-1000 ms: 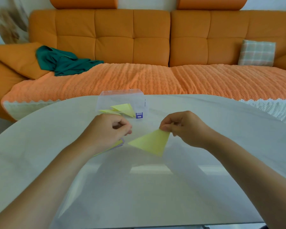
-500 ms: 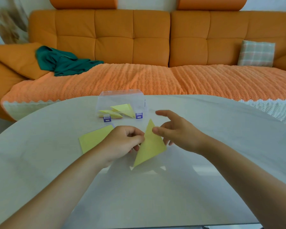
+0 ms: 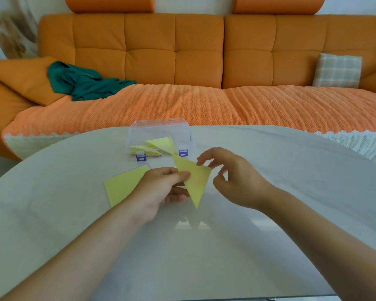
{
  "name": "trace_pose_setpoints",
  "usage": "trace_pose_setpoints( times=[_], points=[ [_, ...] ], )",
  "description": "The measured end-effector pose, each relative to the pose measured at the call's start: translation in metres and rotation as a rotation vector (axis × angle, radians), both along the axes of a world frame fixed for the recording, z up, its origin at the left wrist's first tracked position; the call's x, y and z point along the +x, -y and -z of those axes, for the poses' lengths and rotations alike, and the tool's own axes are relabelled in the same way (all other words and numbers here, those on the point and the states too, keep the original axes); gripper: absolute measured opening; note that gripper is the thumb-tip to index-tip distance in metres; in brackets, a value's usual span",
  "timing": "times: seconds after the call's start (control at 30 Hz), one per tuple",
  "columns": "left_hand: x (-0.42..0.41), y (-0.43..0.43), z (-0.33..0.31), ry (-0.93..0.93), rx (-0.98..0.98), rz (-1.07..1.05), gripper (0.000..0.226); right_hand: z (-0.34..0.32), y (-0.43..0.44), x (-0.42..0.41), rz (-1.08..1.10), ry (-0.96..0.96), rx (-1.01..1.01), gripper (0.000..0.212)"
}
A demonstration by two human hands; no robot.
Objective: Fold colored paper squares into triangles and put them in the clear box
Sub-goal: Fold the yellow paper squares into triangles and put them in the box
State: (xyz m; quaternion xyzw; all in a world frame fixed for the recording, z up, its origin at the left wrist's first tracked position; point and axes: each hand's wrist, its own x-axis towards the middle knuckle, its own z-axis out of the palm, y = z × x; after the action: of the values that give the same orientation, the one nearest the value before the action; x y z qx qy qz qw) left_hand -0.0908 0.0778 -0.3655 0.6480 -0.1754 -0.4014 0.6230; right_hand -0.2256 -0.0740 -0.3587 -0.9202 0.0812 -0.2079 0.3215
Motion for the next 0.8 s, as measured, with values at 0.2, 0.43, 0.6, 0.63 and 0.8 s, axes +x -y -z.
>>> trace_pose_setpoints(
  times=[0.2, 0.43, 0.6, 0.63, 0.8],
  points=[
    [-0.001, 0.0, 0.001, -0.027, 0.011, 0.04, 0.008, 0.003, 0.001, 0.003, -0.025, 0.05, -0.068, 0.017],
    [0.003, -0.001, 0.001, 0.117, -0.102, 0.016, 0.017, -0.001, -0.001, 0.004, 0.083, -0.007, 0.236, 0.006],
    [0.001, -0.001, 0.0, 0.18, -0.086, 0.127, 0.019, -0.005, -0.003, 0.006, 0.156, -0.068, 0.377, 0.013],
    [0.001, -0.001, -0.001, 0.17, -0.091, 0.148, 0.025, -0.006, -0.003, 0.006, 0.161, -0.077, 0.392, 0.013],
    [-0.003, 0.0, -0.002, 0.243, -0.103, 0.122, 0.02, -0.009, -0.005, 0.004, 0.183, -0.101, 0.43, 0.012]
  ],
)
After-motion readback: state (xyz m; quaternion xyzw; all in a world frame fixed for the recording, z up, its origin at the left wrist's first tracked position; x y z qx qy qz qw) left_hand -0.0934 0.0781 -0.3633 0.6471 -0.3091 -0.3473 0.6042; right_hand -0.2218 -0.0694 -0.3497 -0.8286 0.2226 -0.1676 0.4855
